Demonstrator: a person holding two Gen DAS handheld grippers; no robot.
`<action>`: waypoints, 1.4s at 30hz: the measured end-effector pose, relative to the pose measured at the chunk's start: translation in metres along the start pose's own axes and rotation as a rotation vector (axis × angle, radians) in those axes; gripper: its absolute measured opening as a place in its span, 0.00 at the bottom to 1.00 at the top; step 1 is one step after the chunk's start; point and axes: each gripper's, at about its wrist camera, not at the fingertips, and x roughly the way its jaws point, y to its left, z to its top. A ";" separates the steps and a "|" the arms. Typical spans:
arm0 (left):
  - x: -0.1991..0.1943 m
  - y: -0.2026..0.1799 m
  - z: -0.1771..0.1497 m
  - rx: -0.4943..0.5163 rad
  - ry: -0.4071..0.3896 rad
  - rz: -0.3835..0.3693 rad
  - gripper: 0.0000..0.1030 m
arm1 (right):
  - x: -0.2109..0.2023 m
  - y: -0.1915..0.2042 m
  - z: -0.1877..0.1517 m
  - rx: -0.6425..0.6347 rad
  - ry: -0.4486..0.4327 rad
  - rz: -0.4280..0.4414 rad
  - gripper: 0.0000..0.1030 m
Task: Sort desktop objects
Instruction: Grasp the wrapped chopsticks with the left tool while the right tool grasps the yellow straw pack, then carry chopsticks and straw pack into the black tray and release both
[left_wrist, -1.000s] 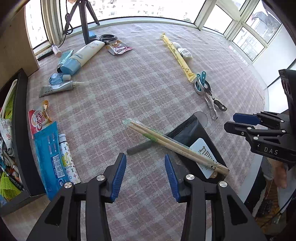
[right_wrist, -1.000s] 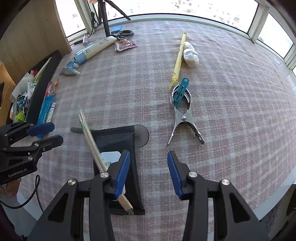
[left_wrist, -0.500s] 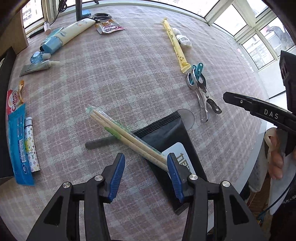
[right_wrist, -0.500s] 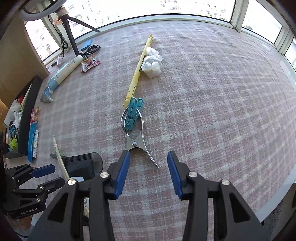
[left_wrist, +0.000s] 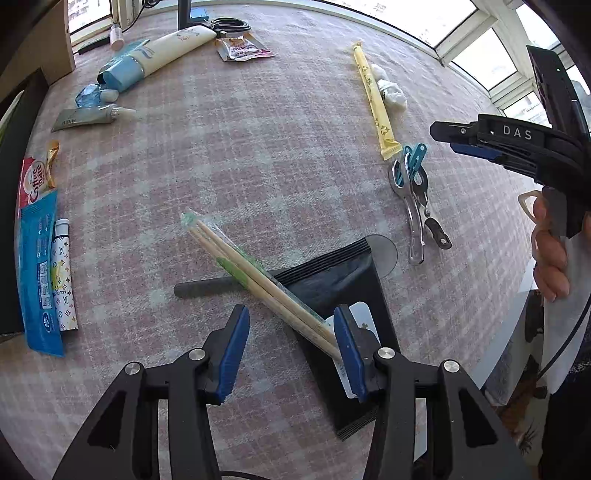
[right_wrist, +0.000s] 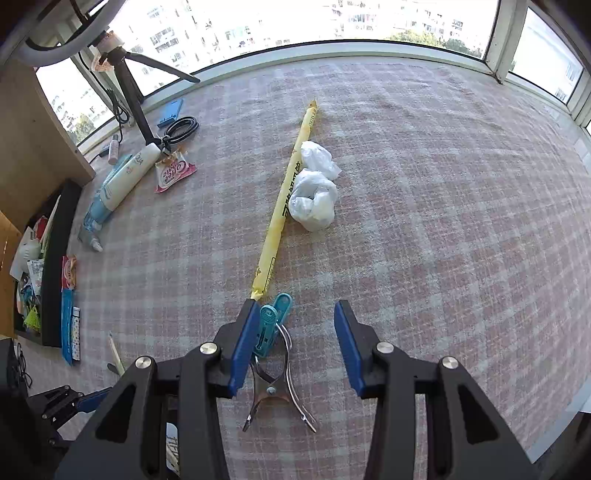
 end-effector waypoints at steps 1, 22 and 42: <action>0.002 -0.001 0.002 -0.008 0.006 0.000 0.44 | 0.005 0.002 0.007 -0.001 0.011 0.000 0.40; 0.035 -0.035 0.008 -0.020 0.064 0.054 0.42 | 0.078 0.015 0.060 0.032 0.137 -0.028 0.35; -0.020 0.066 -0.021 -0.108 -0.004 0.007 0.03 | 0.038 -0.001 0.046 0.117 0.052 0.080 0.11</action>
